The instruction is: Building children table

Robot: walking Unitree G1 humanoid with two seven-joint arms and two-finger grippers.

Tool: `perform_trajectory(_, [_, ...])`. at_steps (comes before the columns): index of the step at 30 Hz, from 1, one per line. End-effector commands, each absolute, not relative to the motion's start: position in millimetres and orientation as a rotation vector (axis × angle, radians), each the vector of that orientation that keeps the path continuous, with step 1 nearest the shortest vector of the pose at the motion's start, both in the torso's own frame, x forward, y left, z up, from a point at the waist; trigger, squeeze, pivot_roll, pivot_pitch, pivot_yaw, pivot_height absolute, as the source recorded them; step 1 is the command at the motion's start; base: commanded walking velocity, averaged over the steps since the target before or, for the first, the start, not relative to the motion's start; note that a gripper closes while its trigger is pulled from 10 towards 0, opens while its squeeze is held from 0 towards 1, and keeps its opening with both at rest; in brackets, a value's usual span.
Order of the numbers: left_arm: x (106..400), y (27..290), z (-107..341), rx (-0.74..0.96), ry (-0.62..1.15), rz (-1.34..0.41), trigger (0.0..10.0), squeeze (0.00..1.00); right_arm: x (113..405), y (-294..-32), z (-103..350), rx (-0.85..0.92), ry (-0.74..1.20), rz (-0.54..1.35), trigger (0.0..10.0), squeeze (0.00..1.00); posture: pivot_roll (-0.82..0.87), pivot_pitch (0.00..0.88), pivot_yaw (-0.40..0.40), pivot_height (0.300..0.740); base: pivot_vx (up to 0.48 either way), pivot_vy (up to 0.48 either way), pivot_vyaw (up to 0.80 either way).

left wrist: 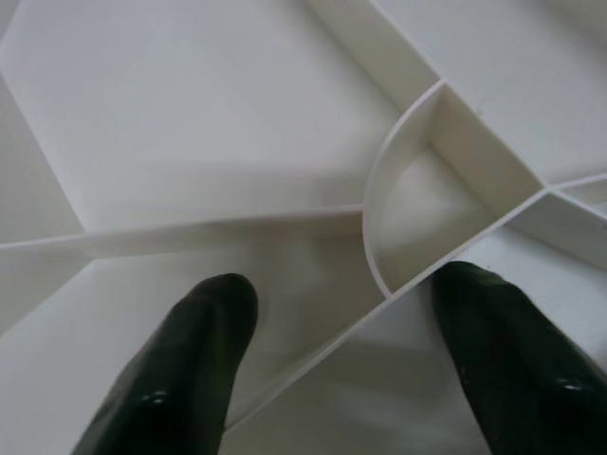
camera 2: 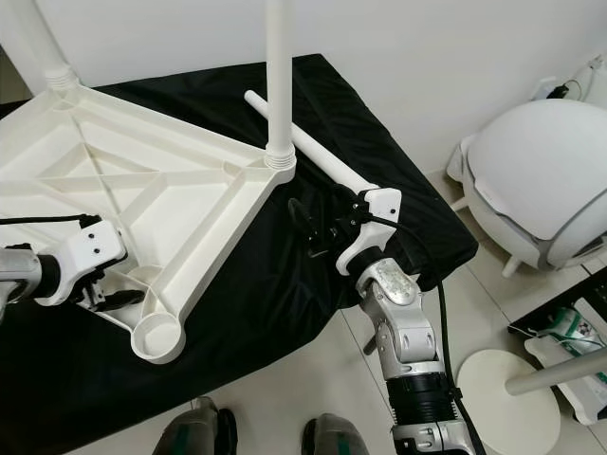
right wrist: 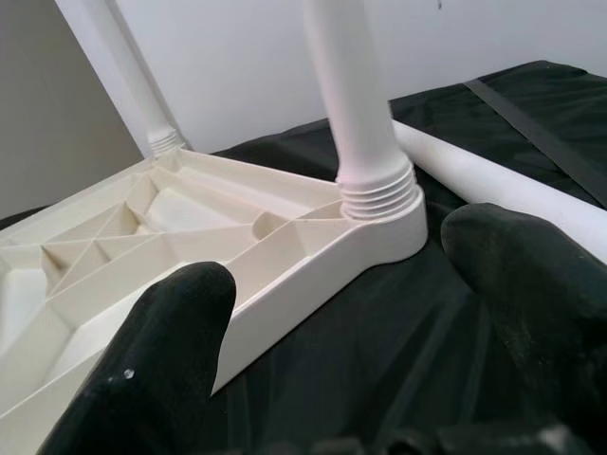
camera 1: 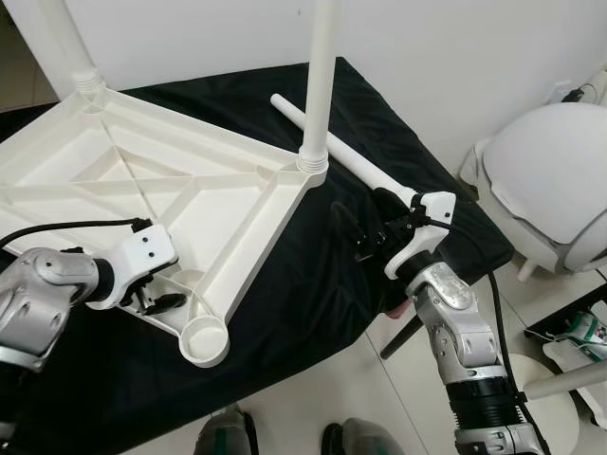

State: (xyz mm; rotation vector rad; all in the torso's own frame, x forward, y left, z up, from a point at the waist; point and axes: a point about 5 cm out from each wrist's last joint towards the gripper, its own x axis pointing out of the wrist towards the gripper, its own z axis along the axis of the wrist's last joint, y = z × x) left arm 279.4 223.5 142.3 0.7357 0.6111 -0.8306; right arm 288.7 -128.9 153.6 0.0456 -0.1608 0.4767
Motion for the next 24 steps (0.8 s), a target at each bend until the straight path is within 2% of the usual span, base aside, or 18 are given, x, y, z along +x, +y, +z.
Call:
perform_trajectory(1, [288.6,235.0,138.3,0.749,0.582,-0.603,0.0,0.00,287.5,-130.0,151.9,0.041,-0.159,0.471,10.0,0.00,-0.04,0.064,0.010,0.740,0.000,0.000,0.00])
perform_trajectory(2, [289.1,233.6,137.9,0.735,0.583,-0.603,1.1,0.00,287.5,-129.9,152.1,0.041,-0.159,0.471,10.0,0.00,-0.04,0.064,0.010,0.740,0.000,0.000,0.00])
perform_trajectory(3, [289.9,232.4,137.7,0.735,0.580,-0.603,0.0,0.00,287.8,-129.9,152.2,0.041,-0.159,0.470,10.0,0.00,-0.04,0.067,0.012,0.740,0.000,0.000,0.00])
perform_trajectory(24, [314.6,226.1,135.1,0.711,0.572,-0.448,0.0,0.00,288.2,-128.1,154.4,0.050,-0.171,0.456,10.0,0.00,-0.04,0.071,0.022,0.740,0.000,0.000,0.00])
